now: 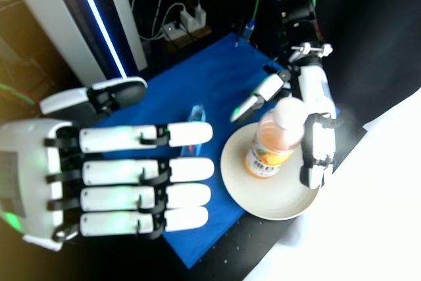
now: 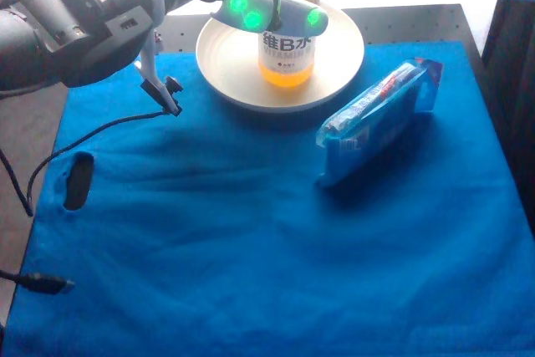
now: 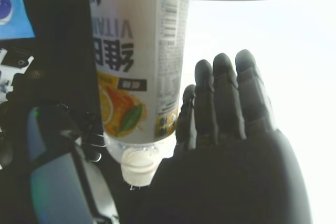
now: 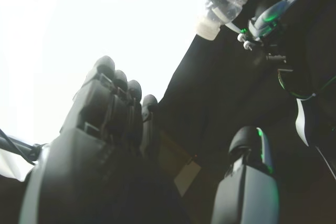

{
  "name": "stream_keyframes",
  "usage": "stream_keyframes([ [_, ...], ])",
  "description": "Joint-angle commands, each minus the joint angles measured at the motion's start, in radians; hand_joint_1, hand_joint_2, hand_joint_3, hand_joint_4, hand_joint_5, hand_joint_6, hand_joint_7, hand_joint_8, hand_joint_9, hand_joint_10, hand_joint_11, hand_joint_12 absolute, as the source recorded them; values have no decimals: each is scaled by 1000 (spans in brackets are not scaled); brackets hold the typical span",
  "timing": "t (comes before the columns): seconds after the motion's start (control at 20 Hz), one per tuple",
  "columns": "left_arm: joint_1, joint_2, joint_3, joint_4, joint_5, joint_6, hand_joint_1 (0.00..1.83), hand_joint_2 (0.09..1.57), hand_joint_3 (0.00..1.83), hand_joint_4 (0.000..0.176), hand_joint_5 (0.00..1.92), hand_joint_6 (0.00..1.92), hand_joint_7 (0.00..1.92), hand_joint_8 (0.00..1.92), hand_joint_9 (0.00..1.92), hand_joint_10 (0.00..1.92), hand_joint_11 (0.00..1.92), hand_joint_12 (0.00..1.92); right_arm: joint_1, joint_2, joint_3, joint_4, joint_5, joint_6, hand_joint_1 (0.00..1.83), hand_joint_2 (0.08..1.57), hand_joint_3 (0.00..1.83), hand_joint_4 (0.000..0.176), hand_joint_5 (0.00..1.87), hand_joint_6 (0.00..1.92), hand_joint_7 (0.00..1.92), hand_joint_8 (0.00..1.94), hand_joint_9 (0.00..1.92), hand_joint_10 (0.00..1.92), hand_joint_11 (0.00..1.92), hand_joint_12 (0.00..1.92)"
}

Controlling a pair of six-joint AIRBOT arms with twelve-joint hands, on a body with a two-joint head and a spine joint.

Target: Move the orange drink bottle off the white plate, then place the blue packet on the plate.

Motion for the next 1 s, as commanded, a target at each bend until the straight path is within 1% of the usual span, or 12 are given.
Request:
stream_keyframes([
  [0.0, 1, -8, 11, -27, -111, -24, 756, 903, 12, 0, 726, 25, 804, 20, 700, 11, 361, 515, 14, 0, 2, 47, 111, 13, 750, 865, 2, 49, 322, 8, 326, 10, 275, 7, 263, 15],
  [0.05, 6, -13, 19, -27, -124, -45, 756, 903, 12, 0, 726, 25, 804, 20, 700, 11, 361, 515, 14, 0, 2, 47, 111, 13, 750, 865, 2, 49, 322, 8, 326, 10, 275, 7, 263, 15],
  [0.1, 10, -20, 29, -26, -136, -67, 937, 1089, 1, 139, 884, 844, 936, 15, 819, 18, 373, 729, 14, 0, 2, 47, 111, 13, 746, 887, 11, 41, 310, 2, 317, 4, 264, 2, 254, 10],
  [0.15, 16, -31, 44, -26, -150, -95, 950, 1161, 0, 169, 849, 1119, 996, 17, 883, 25, 365, 910, 14, 0, 2, 47, 112, 13, 729, 879, 5, 42, 313, 3, 329, 8, 277, 7, 268, 15],
  [0.2, 19, -41, 60, -26, -161, -120, 1139, 1156, 8, 46, 834, 1152, 969, 852, 1069, 97, 615, 1099, 14, 0, 2, 47, 112, 13, 729, 872, 1, 37, 307, 0, 319, 2, 269, 3, 243, 4],
  [0.25, 19, -42, 62, -25, -162, -121, 1192, 1179, 2, 0, 788, 1130, 937, 1163, 1223, 207, 797, 1322, 14, 0, 2, 47, 112, 13, 724, 885, 6, 23, 293, 0, 298, 0, 252, 0, 228, 0],
  [0.4, 18, -35, 63, -25, -179, -130, 1189, 1191, 0, 0, 822, 1082, 869, 1314, 935, 901, 751, 1499, 14, -1, 2, 47, 112, 13, 726, 884, 2, 43, 303, 5, 321, 10, 257, 3, 229, 4],
  [0.65, 11, 15, 49, -78, -285, -160, 1214, 1152, 0, 0, 870, 1005, 960, 1171, 992, 667, 704, 1401, 14, -1, -4, 45, 121, 13, 747, 932, 13, 9, 289, 0, 336, 6, 273, 7, 245, 11],
  [0.7, 8, 40, 29, -78, -307, -160, 1206, 1148, 0, 0, 970, 887, 879, 1259, 778, 671, 274, 1651, 14, -1, -7, 45, 123, 13, 752, 939, 14, 7, 282, 0, 335, 5, 275, 7, 247, 12],
  [0.75, 6, 77, -6, -78, -330, -160, 1062, 1150, 0, 0, 916, 1072, 950, 541, 802, 890, 462, 1592, 14, -1, -12, 44, 125, 13, 733, 946, 12, 15, 275, 0, 321, 0, 256, 0, 228, 3],
  [0.8, 3, 96, -23, -69, -344, -161, 1062, 1150, 0, 0, 916, 1072, 950, 541, 802, 890, 462, 1592, 14, -1, -15, 44, 126, 13, 733, 946, 12, 15, 275, 0, 321, 0, 256, 0, 228, 3],
  [0.95, -4, 175, -96, -16, -381, -171, 971, 1202, 0, 93, 811, 1239, 1030, 155, 749, 779, 426, 1554, 14, -1, -21, 44, 127, 13, 714, 942, 6, 33, 278, 1, 322, 1, 256, 3, 234, 5],
])
